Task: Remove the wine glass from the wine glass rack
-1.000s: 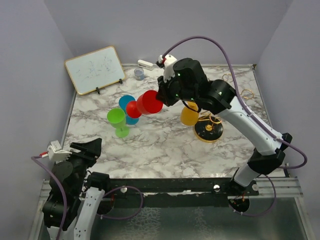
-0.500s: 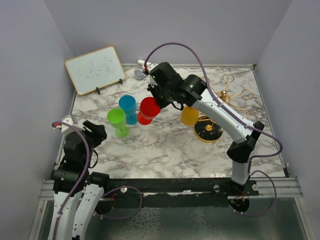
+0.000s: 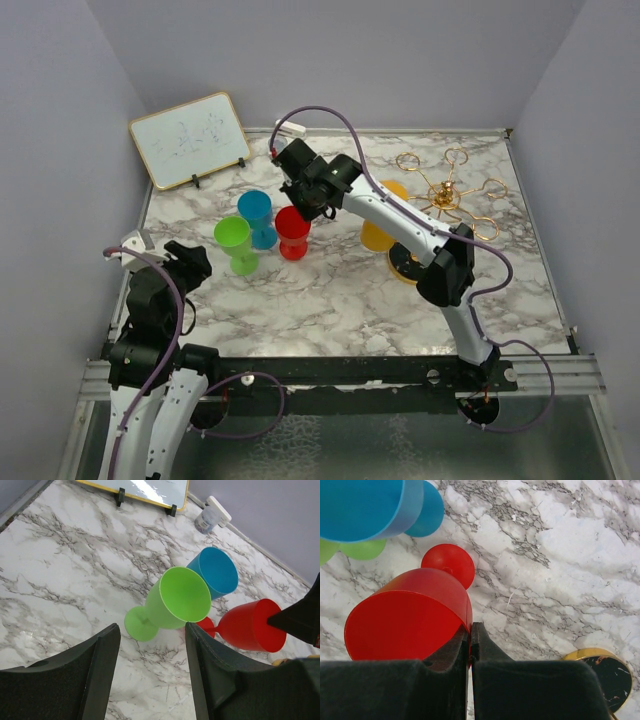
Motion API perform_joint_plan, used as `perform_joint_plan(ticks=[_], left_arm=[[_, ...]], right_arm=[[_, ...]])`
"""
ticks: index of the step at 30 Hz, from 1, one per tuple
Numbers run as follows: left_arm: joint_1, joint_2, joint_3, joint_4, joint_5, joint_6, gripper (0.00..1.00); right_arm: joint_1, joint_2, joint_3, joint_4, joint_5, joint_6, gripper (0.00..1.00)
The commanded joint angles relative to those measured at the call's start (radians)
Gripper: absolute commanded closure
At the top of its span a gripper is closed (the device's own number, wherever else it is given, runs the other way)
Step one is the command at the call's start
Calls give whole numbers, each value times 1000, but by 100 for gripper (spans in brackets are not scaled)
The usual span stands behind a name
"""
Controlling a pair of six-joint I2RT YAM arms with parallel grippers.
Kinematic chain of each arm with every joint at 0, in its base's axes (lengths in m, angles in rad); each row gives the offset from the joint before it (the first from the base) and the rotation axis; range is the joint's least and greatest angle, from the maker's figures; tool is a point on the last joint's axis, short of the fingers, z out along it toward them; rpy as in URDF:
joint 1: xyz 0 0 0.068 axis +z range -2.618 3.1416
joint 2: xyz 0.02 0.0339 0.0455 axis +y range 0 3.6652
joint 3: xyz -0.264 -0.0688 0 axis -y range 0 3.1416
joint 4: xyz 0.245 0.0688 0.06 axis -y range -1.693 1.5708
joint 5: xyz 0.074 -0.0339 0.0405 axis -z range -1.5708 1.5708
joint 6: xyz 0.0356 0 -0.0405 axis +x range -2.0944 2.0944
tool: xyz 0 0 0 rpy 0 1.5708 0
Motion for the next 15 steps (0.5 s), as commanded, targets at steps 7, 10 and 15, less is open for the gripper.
perform_joint_plan(ticks=[7,10,15], left_arm=[[5,1,-9,37,-9,12,43],[5,1,-11,39,-5,13,43],[5,1,-11,41,-3,10,43]], right_arm=[[-35,58,95,97,-26,6,97],[-40,65,95,115,-45,9,94],[-40,73,96,130,-62,14,91]])
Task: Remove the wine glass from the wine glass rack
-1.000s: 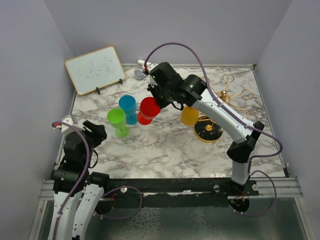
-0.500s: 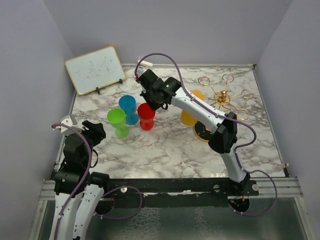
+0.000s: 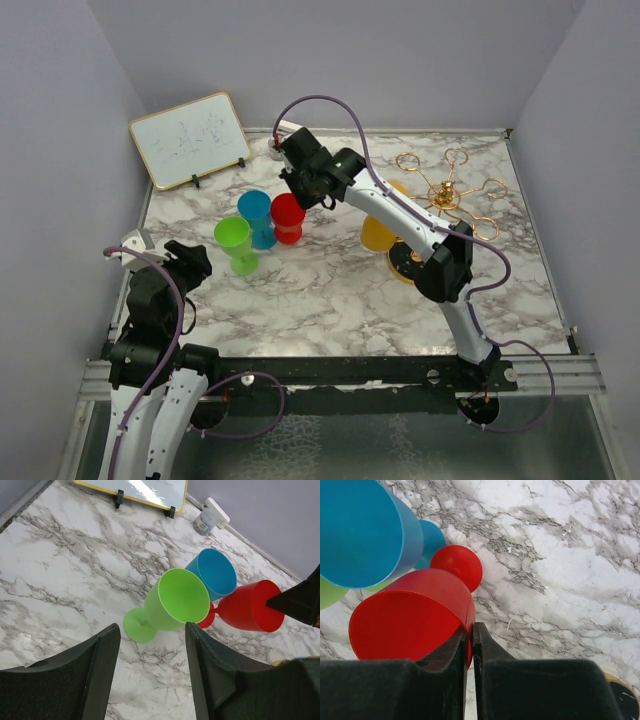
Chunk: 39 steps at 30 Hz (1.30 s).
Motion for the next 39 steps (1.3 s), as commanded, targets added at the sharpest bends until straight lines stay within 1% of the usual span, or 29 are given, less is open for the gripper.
perform_joint_plan(ticks=[1,6,10,13,19,25,29,31,35,37,39], left_arm=[[5,2,-7,28,-2,9,43],[5,3,-7,30,2,8,43],[5,3,-7,30,2,10,43],[5,4,-7,30,2,9,43],[5,6,-9,32,2,10,43],[5,9,-8,31,3,9,43],[5,13,-8,31,5,9,43],[5,14,-7,31,5,9,43],[6,18,-7,28,5,9,43],[4,21,-6,26,8,9,43],[4,22,-6,25,9,9,43]], right_arm=[[-1,24,30,55,-36,11,91],[-1,21,23,64,-27,11,90],[-1,16,7,75,-26,10,85],[-1,7,-13,91,-27,11,80],[-1,-29,-46,107,-23,17,79],[-1,-152,-132,147,-22,30,78],[-1,-263,-199,199,-78,54,74],[-1,-319,-230,231,-110,69,71],[-5,-424,-259,250,-165,127,68],[-25,-485,-274,248,-183,176,66],[-70,-566,-319,259,-195,214,62]])
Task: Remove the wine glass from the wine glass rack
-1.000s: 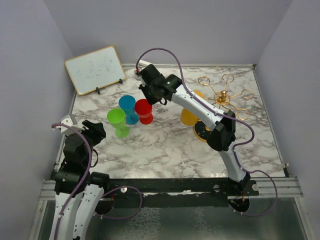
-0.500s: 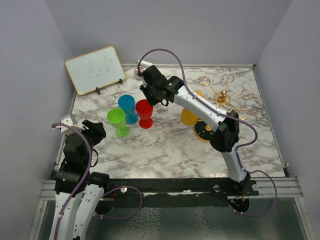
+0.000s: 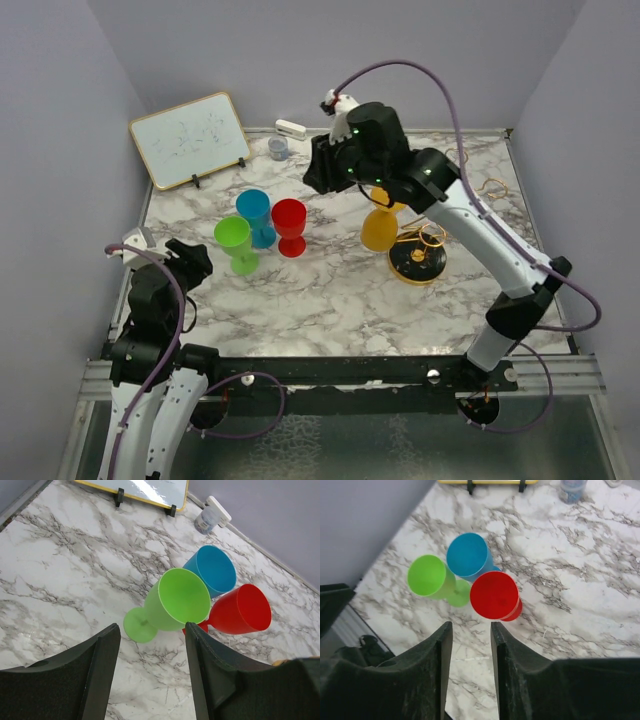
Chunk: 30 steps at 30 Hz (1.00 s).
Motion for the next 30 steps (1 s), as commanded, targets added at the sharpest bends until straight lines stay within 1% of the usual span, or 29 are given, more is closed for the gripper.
perform_joint_plan(ticks=[1,2,3,5,7,9,11,14,18,22,30], left_arm=[[3,11,-6,20,9,9,43],[3,13,-6,21,10,9,43],[3,15,-6,21,11,11,43],[3,17,-5,23,14,12,43],[3,19,-7,24,18,14,43],[4,22,-7,25,21,15,43],[4,26,-7,26,22,15,43],[3,29,-6,25,22,15,43],[3,37,-6,24,24,17,43],[3,42,-6,26,27,17,43],[3,42,-7,26,26,17,43]], right_arm=[[-103,-176,-88,62,-77,134,61],[-159,-220,-128,72,-105,142,60],[-248,-257,-156,85,-167,144,59],[-399,-313,-187,85,-243,136,56],[-532,-314,-175,39,-369,104,55],[-592,-271,-143,-36,-446,61,55],[-598,-264,-155,-66,-494,33,55],[-599,-305,-235,-22,-547,27,55],[-598,-340,-289,-22,-555,9,56],[-599,-354,-333,-49,-568,-12,60],[-599,-389,-406,-74,-598,-60,62]])
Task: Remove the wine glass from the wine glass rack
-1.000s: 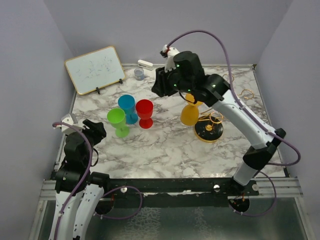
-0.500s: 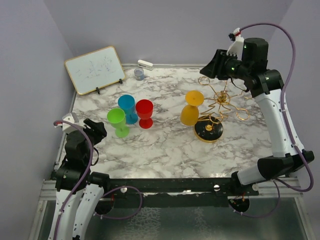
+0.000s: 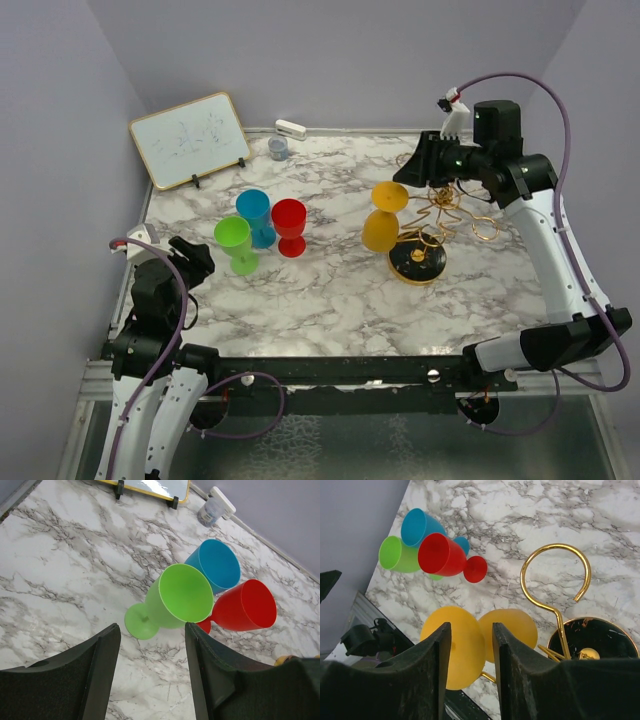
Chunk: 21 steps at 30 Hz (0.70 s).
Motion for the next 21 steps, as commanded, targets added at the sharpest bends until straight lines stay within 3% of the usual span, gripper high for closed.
perform_joint_plan(ticks=[1,12,21], left_arm=[[3,4,-7,24,15,13,43],[4,1,-7,27,15,14,44],[3,-2,-9,27,15,13,44]], right_arm=[[1,-42,-33,-34,-47,-46,62],[0,-54,-59,-32,-88,-78,60],[1,-45,-74,-27,-113,-83,65]])
